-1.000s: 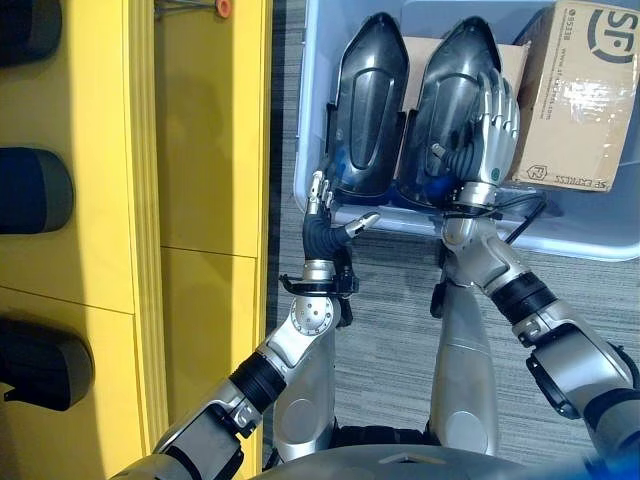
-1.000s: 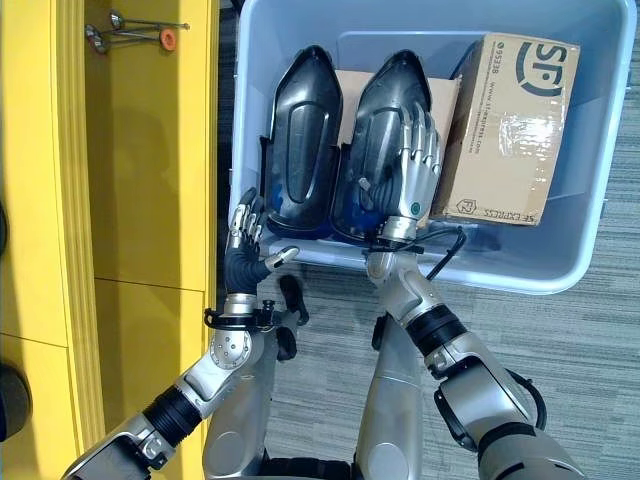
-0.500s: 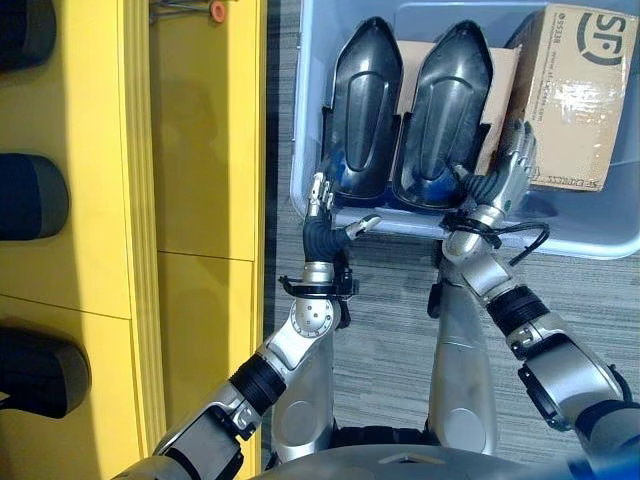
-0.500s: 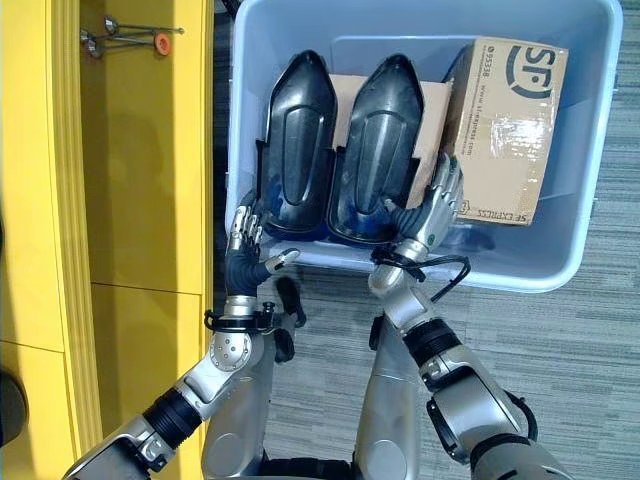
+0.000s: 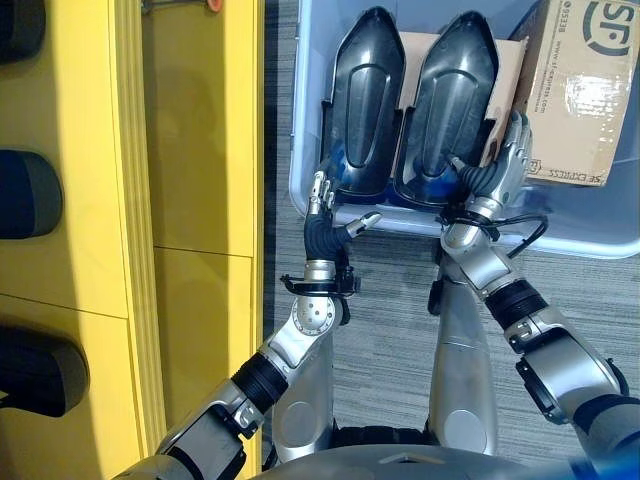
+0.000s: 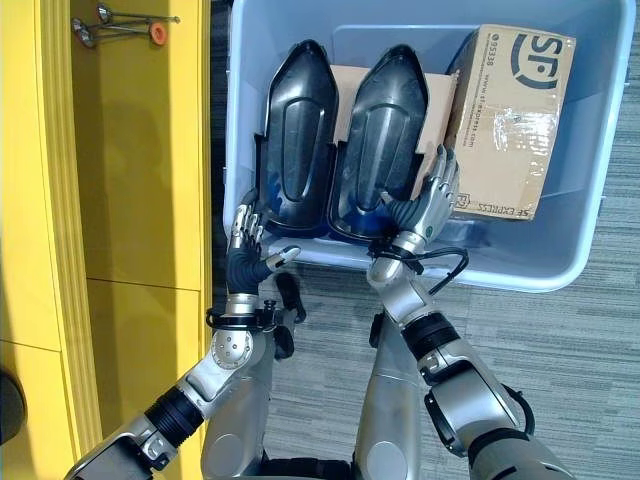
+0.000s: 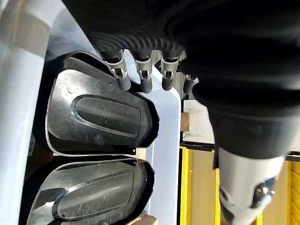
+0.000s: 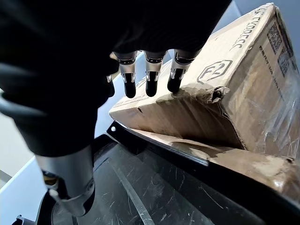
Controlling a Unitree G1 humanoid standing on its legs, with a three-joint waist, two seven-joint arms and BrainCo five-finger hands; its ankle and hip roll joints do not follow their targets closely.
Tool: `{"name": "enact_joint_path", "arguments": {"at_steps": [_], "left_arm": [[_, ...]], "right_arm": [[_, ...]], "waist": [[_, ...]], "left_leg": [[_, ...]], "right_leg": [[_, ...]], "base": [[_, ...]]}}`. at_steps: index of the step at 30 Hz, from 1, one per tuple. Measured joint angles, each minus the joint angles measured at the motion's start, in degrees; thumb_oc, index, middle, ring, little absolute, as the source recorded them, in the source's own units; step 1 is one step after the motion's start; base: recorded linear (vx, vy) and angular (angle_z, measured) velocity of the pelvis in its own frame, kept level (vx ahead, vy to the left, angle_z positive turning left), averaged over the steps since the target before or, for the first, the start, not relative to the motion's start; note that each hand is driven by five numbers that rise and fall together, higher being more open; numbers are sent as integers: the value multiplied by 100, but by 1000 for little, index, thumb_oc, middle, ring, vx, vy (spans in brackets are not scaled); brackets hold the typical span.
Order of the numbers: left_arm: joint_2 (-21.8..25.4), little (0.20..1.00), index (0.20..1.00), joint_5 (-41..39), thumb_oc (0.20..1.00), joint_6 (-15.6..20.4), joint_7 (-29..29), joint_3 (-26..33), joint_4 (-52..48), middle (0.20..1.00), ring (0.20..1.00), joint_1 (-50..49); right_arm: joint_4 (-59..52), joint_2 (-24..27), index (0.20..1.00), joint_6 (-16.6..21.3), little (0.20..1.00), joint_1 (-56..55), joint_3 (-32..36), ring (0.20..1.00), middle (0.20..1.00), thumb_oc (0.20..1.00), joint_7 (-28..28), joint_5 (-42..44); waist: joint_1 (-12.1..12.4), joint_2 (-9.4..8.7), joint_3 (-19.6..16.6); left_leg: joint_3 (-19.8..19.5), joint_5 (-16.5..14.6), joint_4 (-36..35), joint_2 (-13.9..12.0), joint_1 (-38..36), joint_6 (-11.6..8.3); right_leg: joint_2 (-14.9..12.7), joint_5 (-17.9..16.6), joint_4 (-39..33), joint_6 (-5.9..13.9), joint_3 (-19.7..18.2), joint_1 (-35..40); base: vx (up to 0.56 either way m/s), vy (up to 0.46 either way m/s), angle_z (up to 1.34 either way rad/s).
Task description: Move parts from the plastic box to the shelf.
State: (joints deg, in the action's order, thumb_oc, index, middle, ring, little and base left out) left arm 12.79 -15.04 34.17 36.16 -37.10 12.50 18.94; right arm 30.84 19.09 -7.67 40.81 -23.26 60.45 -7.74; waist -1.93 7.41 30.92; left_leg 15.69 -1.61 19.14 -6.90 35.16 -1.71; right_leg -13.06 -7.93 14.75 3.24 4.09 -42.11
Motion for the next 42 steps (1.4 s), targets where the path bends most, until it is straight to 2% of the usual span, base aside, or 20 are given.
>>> {"name": "enact_joint_path", "arguments": {"at_steps": [9,16,18,25,29,34,37,42], "left_arm": [[-18,1000,1000,119,1000,-21,61,-11,-10,1000,1000,122],[-17,1000,1000,121,1000,17,175,0,-52,1000,1000,121],[-4,1000,1000,121,1000,26,182,2,-52,1000,1000,124],[-28,1000,1000,65,1000,108,163,2,-49,1000,1000,31],[-30,1000,1000,71,1000,111,168,-2,-62,1000,1000,-63],[-34,1000,1000,110,1000,103,174,-6,-60,1000,1000,-61],[-37,1000,1000,144,1000,100,256,-4,-61,1000,1000,-60],[-1,1000,1000,456,1000,0,303,-7,-378,1000,1000,-6]], "right_arm": [[-233,244,1000,-61,1000,326,-147,1000,1000,1000,-234,-930],[-318,240,1000,-140,1000,335,-242,1000,1000,1000,-229,-1515],[-657,248,1000,-89,1000,324,-277,1000,1000,1000,-234,-1852],[-674,223,1000,-63,1000,130,-421,1000,1000,1000,-49,-1529],[-625,154,1000,-9,1000,-142,-258,1000,1000,1000,151,-1111],[-625,174,1000,71,1000,-122,-146,1000,1000,1000,154,-793],[-654,140,1000,312,1000,-127,-172,1000,1000,1000,22,-643],[-1097,62,1000,397,1000,-136,-195,1000,1000,1000,-112,-537]], "waist": [[133,11,3],[145,11,3],[136,10,3],[138,10,3],[120,9,3],[106,9,3],[102,9,3],[93,9,4]], "left_leg": [[-12,50,4,3,303,25],[-48,61,-22,11,300,8],[-52,61,-8,11,294,9],[-72,66,-6,9,292,27],[-95,47,-5,4,285,-3],[-83,51,-17,3,302,6],[-71,45,-29,4,323,-11],[-58,42,-36,11,400,-18]], "right_leg": [[15,-76,-6,-23,-20,-307],[14,-62,27,-14,-9,-305],[10,-54,57,-18,-9,-305],[1,20,132,-55,17,-316],[4,87,179,0,15,-326],[6,110,199,5,13,-368],[6,117,220,-1,1,-412],[7,136,307,-19,-34,-544]], "base": [[-20,-1,-1],[0,0,0],[0,0,0],[11,-8,2],[30,-13,0],[0,0,0],[0,0,0],[-10,-5,0]]}}
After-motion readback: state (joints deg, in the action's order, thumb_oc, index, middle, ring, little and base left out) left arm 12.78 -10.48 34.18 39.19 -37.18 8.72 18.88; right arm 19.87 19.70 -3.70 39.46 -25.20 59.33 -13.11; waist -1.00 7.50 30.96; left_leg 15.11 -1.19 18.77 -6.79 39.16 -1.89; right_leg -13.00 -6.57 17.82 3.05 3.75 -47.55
